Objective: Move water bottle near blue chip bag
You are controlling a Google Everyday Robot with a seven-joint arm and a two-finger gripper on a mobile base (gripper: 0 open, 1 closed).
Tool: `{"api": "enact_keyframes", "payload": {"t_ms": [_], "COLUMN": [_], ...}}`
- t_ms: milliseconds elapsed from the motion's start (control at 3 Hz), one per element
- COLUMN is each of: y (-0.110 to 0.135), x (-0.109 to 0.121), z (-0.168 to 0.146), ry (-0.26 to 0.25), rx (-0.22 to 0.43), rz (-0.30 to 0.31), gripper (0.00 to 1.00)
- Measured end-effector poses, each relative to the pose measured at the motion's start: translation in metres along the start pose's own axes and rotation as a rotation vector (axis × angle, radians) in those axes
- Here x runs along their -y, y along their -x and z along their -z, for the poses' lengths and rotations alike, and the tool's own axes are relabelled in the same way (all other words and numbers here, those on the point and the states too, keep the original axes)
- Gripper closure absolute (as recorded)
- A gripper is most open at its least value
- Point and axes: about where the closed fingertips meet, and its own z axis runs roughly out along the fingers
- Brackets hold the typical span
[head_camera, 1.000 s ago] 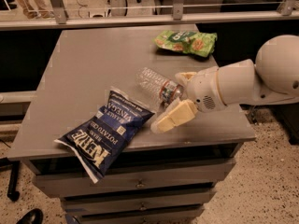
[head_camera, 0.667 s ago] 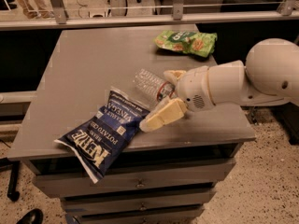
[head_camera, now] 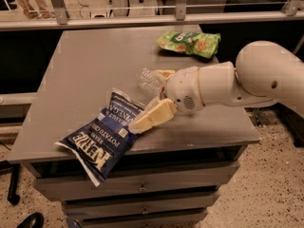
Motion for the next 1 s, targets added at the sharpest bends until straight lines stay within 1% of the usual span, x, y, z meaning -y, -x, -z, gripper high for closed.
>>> {"api": "enact_keyframes", "payload": {"t_ms": [667,1000], "y": [0.003,0.006], "x": [0.002,0.008], "z": [0.001,0.014], "ry": [-0.008,-0.055], "rx": [-0.001,-0.001], "rz": [0.011,0.028], "gripper": [0.00,0.00]}}
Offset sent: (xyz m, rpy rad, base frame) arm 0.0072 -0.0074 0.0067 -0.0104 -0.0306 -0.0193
